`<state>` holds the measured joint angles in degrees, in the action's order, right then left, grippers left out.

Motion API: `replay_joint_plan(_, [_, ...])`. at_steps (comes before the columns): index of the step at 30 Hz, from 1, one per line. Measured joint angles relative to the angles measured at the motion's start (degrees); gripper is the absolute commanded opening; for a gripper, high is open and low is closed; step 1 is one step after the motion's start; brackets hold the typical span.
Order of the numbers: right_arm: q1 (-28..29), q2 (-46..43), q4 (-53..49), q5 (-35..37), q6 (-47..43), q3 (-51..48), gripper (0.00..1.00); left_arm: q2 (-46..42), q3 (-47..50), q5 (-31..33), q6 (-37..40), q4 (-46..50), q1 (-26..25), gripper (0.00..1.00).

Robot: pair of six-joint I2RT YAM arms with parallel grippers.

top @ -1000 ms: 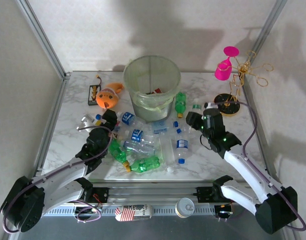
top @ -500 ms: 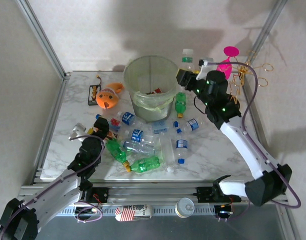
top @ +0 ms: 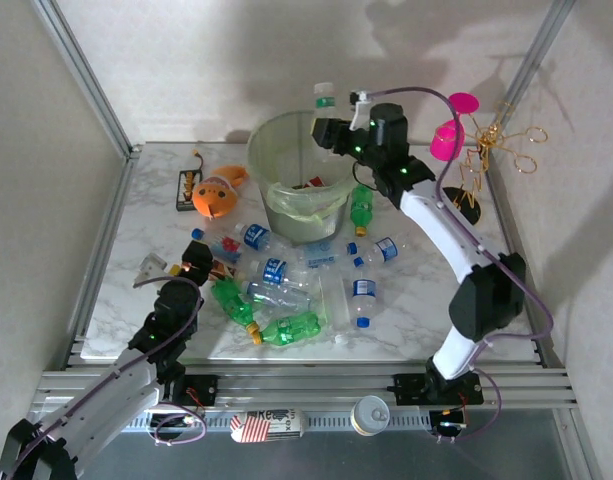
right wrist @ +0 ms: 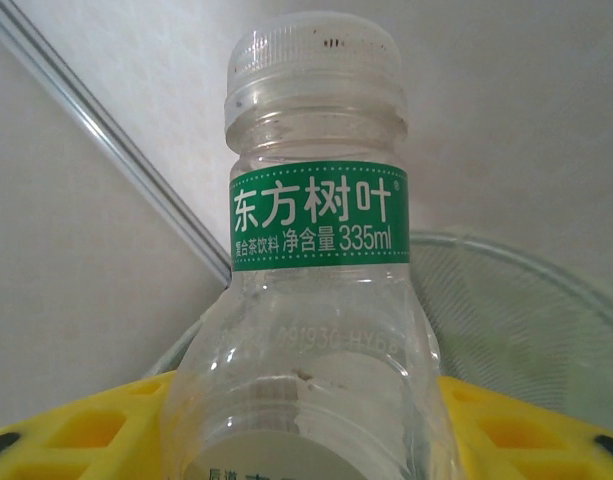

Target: Put the plastic bottles in the bin

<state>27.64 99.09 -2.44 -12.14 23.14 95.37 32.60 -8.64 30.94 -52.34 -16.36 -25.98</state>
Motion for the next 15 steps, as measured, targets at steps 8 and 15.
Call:
replay_joint_plan(8, [4.61, 8.11, -8.59, 2.97, -4.2, 9.81, 0.52, -0.81, 0.0, -0.35, -0.02, 2.69, 0.37, 0.99])
replay_joint_plan(15, [6.29, 12.07, -12.72, 6.14, -6.69, 14.36, 0.8, -0.92, -0.02, -0.92, 0.07, 3.21, 0.92, 1.0])
